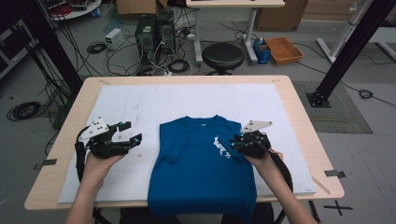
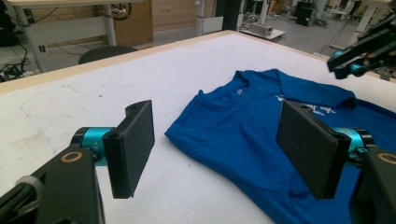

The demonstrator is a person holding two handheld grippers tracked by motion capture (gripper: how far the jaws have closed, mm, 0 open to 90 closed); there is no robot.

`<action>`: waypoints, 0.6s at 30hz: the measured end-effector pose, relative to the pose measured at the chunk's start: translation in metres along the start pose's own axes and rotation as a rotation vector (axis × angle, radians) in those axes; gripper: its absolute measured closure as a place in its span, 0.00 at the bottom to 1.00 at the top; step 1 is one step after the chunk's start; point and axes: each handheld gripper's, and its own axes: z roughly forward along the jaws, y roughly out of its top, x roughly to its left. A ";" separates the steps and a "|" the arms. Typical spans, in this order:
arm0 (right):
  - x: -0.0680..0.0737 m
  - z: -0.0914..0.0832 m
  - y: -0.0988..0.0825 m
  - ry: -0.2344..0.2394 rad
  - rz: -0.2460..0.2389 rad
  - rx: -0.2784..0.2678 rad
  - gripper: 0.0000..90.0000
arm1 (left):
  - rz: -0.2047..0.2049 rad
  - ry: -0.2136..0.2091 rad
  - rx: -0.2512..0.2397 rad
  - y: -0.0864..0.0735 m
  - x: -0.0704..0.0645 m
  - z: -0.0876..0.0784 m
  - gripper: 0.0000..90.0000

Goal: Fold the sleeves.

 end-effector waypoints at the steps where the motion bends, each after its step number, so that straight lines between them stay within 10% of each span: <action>1: -0.001 0.006 0.005 -0.003 0.001 0.006 0.79 | 0.000 -0.001 -0.002 0.000 0.000 0.000 0.31; 11: -0.010 0.067 0.022 -0.008 0.019 0.150 0.81 | -0.009 -0.004 0.007 -0.001 0.000 0.002 0.31; 18: -0.007 0.075 0.021 0.030 -0.007 0.158 0.94 | -0.008 -0.004 0.013 -0.002 0.000 0.003 0.31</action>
